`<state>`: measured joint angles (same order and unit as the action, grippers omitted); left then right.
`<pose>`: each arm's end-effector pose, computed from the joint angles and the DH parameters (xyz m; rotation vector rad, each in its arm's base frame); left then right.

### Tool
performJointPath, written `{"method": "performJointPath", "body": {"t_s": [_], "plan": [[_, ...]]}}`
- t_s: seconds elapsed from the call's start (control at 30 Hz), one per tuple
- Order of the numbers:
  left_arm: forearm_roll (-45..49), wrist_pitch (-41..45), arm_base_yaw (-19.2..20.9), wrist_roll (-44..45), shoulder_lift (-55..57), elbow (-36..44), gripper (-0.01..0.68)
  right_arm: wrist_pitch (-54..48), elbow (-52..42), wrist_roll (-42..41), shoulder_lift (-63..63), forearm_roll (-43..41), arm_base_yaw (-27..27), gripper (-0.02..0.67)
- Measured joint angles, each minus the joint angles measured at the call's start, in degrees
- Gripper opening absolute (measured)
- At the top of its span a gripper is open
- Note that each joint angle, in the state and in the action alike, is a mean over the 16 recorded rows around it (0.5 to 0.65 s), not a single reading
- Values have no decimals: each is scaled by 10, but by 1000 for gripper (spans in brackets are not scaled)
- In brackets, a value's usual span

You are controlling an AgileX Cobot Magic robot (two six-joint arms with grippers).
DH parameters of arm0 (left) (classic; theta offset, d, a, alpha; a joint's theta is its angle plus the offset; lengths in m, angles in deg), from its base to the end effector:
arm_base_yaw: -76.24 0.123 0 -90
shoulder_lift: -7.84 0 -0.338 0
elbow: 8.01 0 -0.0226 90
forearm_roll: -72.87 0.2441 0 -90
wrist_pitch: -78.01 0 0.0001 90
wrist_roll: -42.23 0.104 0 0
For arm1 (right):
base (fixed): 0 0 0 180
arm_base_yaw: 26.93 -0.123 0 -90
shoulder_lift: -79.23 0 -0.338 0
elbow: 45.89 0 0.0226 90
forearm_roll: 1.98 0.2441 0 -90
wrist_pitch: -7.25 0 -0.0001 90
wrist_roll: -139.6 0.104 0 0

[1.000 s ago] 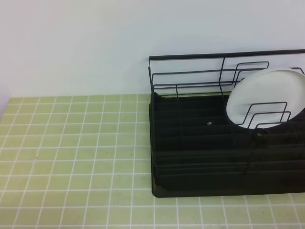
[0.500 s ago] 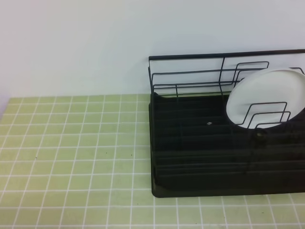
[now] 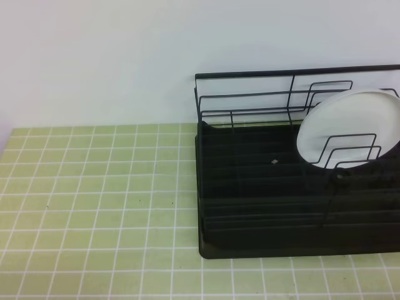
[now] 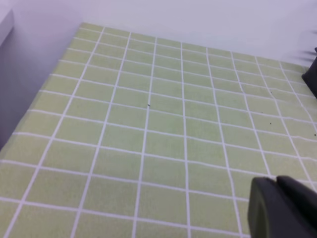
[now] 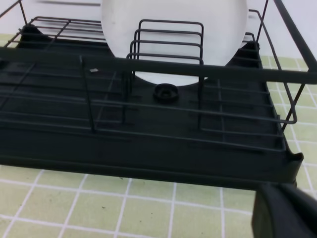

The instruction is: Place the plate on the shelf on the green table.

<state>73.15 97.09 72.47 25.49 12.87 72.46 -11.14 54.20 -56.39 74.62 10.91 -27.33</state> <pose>0.0055 -0.0002 0.1680 -0.2039 1.8209 -0.2475 0.0051 0.0074 0.1735 -0.1151 1.7844 0.0211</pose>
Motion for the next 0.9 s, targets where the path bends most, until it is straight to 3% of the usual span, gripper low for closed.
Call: {"method": "performJointPath", "body": {"t_s": [0.9], "plan": [[0, 0, 0, 0, 1, 0, 0, 1, 0, 0, -13, 0, 0, -4]]}}
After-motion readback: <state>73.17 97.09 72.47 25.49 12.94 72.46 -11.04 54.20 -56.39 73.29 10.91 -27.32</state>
